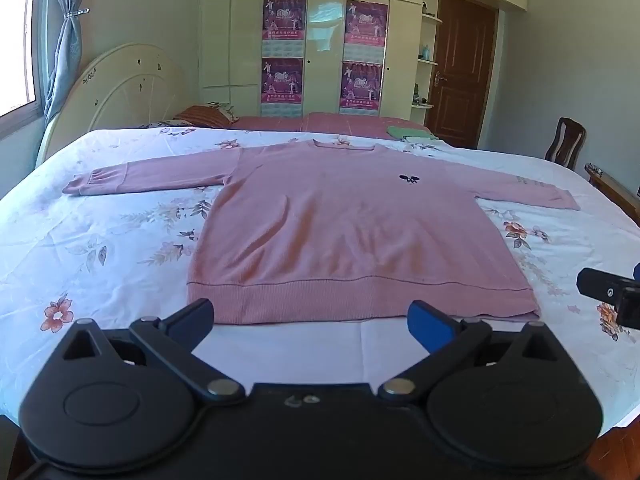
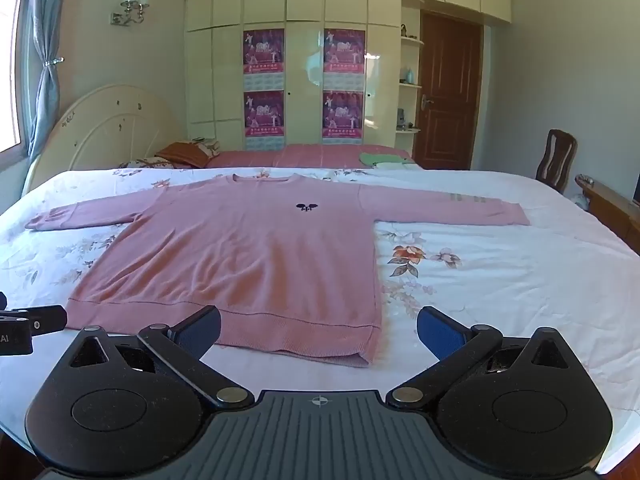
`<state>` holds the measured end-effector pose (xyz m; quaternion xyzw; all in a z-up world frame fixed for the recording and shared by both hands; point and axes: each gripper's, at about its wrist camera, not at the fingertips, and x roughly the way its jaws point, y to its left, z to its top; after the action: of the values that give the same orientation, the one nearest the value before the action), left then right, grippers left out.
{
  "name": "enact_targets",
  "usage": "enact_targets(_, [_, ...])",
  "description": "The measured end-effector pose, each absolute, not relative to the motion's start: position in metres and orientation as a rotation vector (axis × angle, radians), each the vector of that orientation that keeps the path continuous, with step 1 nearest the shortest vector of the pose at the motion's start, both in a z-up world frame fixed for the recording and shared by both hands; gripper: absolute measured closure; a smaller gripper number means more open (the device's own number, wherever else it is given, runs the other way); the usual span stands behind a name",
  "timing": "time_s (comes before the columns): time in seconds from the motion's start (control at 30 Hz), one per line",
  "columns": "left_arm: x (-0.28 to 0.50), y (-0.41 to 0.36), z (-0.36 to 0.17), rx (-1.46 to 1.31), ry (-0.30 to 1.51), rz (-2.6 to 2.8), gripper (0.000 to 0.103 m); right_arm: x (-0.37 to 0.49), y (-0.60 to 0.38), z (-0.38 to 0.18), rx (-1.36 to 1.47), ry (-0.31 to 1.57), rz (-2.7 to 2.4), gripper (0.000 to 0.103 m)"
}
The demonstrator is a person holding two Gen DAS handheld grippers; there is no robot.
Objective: Fold small clothes
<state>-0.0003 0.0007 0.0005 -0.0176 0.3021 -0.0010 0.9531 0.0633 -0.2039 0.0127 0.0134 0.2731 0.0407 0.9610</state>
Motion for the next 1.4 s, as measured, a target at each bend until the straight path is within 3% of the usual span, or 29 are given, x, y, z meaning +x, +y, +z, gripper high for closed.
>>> enact_targets(1.4, [0.005,0.0,0.0,-0.027,0.618,0.005,0.0,0.063,-0.201,0.013,0.028,0.542,0.08,0.0])
